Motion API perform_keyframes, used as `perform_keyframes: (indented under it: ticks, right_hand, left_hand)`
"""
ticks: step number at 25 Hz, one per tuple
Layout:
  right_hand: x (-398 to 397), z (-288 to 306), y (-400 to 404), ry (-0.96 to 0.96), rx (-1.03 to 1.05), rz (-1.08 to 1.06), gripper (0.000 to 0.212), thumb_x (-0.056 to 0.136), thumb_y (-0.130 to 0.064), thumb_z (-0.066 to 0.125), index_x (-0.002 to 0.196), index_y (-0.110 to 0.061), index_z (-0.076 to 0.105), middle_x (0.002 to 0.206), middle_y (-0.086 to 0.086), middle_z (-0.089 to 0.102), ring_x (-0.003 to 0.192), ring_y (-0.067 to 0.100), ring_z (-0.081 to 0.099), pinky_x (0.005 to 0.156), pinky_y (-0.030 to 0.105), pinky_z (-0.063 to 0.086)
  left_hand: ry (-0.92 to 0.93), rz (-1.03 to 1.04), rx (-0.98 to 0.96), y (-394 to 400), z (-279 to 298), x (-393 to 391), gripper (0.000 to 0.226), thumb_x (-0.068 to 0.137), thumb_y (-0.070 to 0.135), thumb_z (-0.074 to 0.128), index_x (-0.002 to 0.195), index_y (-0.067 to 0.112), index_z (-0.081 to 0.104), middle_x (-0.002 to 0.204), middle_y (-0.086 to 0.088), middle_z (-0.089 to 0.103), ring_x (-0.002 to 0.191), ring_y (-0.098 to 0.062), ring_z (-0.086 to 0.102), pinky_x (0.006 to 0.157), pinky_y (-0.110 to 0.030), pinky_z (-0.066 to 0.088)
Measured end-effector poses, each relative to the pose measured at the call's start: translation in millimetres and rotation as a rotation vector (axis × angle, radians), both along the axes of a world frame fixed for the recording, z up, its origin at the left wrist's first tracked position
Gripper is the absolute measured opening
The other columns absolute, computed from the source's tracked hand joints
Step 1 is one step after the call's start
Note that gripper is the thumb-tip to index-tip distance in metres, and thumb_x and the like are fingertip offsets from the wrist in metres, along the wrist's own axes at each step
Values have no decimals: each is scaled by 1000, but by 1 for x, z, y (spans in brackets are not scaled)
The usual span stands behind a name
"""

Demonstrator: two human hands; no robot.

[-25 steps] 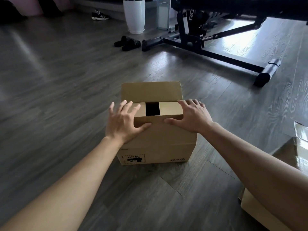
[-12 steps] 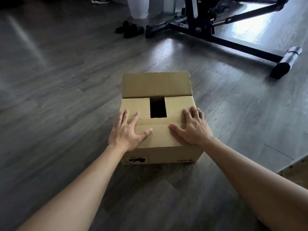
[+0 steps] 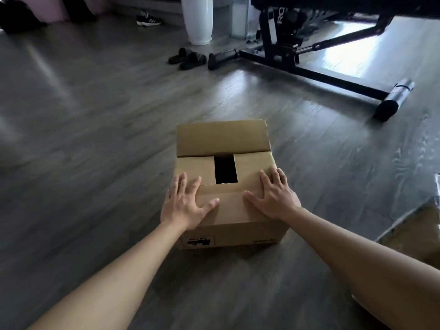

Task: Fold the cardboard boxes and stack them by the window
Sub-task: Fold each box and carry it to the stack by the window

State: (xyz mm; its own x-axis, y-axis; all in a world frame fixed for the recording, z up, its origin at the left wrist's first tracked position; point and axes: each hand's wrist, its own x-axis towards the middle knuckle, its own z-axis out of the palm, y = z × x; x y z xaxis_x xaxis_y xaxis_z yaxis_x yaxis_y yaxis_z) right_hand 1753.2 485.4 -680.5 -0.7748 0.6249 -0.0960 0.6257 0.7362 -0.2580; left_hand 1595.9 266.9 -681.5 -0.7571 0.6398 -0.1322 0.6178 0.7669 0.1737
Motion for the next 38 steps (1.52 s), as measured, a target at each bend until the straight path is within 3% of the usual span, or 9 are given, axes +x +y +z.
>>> perform_keyframes:
  ticks: [6,12,16,25,31,34,38]
  right_hand:
    - [37,5,-24,8,-17,44,110,69,-95,20,156,-28,13,165,-2,-6,151,17,-14,116,49,29]
    - [62,4,-41,16,17,106,108,70,-95,19,155,-28,16,166,0,0,152,18,-10,115,48,32]
    - [66,8,-44,21,25,128,108,73,-93,19,156,-25,17,166,1,0,152,19,-9,117,47,30]
    - [67,6,-44,47,46,143,100,80,-88,24,157,-24,20,165,4,3,152,22,-8,120,47,24]
    - [64,4,-44,56,46,119,94,81,-86,22,154,-27,23,165,2,3,151,21,-7,117,49,30]
    - [64,3,-45,66,55,119,93,80,-86,23,152,-27,25,164,3,3,151,21,-6,117,48,32]
    - [65,5,-45,63,48,130,90,82,-84,26,152,-26,24,165,5,3,152,24,-5,116,49,32]
  left_hand:
    - [-32,7,-44,-28,9,45,104,73,96,11,159,38,-3,165,-5,-20,151,-23,-23,122,-50,-1]
    - [75,48,-106,-52,8,85,105,73,93,3,158,33,4,167,-11,-11,152,-29,-17,118,-64,-9]
    - [59,85,-74,-42,11,66,111,71,95,-1,159,28,8,166,-9,-17,152,-28,-18,114,-60,-18]
    - [-161,349,167,-10,12,-17,105,83,86,29,160,22,-3,167,-11,3,154,-30,1,120,-59,1]
    - [-117,381,434,9,14,-28,107,84,76,51,159,13,9,162,-14,25,148,-32,20,117,-52,16]
    - [-135,356,563,6,25,-37,110,79,78,54,159,18,8,162,-13,25,148,-31,22,118,-49,17]
    - [-155,321,704,1,52,-36,107,74,77,57,157,38,2,157,-14,30,142,-32,32,113,-47,28]
